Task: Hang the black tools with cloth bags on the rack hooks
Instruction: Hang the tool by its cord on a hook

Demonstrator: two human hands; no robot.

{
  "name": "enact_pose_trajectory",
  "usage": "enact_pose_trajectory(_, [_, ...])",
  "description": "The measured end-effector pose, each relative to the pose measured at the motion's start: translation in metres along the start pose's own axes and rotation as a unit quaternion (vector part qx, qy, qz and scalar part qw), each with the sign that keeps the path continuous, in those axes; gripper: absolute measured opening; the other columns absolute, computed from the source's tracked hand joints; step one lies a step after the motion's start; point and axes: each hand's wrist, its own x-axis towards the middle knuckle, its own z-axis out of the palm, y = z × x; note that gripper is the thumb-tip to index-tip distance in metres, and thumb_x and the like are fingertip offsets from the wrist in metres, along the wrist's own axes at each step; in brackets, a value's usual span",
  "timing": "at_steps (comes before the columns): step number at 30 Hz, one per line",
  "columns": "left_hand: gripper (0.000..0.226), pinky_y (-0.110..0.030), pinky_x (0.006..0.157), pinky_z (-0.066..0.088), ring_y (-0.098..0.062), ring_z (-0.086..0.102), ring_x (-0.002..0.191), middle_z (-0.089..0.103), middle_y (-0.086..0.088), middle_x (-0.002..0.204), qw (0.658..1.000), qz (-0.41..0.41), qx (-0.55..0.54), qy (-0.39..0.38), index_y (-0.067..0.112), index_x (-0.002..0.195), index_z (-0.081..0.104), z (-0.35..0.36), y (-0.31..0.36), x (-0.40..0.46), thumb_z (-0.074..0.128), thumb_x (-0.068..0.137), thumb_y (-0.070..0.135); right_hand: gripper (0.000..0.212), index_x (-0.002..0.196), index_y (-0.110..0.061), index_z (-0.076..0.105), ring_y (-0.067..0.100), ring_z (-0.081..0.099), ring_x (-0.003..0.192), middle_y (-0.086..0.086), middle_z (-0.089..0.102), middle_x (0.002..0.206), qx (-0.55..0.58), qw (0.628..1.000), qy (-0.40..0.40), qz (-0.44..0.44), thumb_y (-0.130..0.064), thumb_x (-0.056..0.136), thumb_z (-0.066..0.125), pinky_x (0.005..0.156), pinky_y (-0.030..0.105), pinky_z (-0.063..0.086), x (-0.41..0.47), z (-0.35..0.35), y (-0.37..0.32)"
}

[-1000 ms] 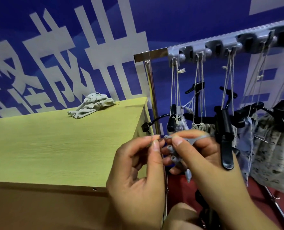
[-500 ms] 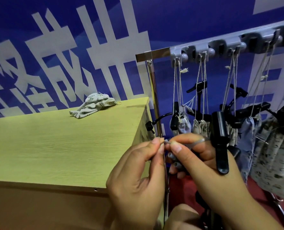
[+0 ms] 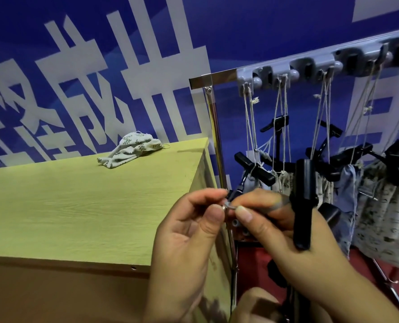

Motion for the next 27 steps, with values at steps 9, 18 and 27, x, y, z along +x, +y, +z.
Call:
enact_pose_trajectory(9, [0.082, -0.016, 0.089, 0.046, 0.002, 0.058, 0.11, 0.064, 0.016, 0.12, 0.988, -0.022, 0.083, -0.126, 0.02, 0.128, 0.049, -0.004, -0.047, 0.002, 0.067, 0.063, 0.067, 0.01, 0.082, -0.013, 0.067, 0.006, 0.066, 0.059, 0.001, 0.071, 0.069, 0.109, 0.99, 0.006, 0.088, -0.016, 0.088, 0.06, 0.055, 0.016, 0.052, 0.025, -0.007, -0.025])
enact_pose_trajectory(18, [0.024, -0.034, 0.078, 0.054, -0.015, 0.065, 0.075, 0.069, 0.003, 0.073, 0.967, -0.18, 0.137, -0.113, 0.022, 0.083, 0.065, 0.04, -0.096, 0.006, 0.079, 0.064, 0.026, 0.025, 0.094, -0.006, 0.057, 0.009, 0.063, 0.065, 0.005, 0.066, 0.077, 0.256, 0.955, -0.133, 0.067, -0.018, 0.099, 0.036, 0.059, 0.016, 0.053, 0.073, -0.042, -0.073])
enact_pose_trajectory(27, [0.025, -0.014, 0.064, 0.044, -0.005, 0.057, 0.074, 0.065, -0.007, 0.086, 0.951, -0.065, 0.284, -0.103, 0.003, 0.099, 0.06, 0.023, -0.058, 0.055, 0.073, 0.08, 0.014, 0.04, 0.091, -0.009, 0.07, 0.003, 0.066, 0.062, 0.001, 0.072, 0.075, 0.33, 0.939, 0.039, 0.094, -0.04, 0.089, 0.044, 0.053, 0.009, 0.05, 0.055, -0.101, -0.044])
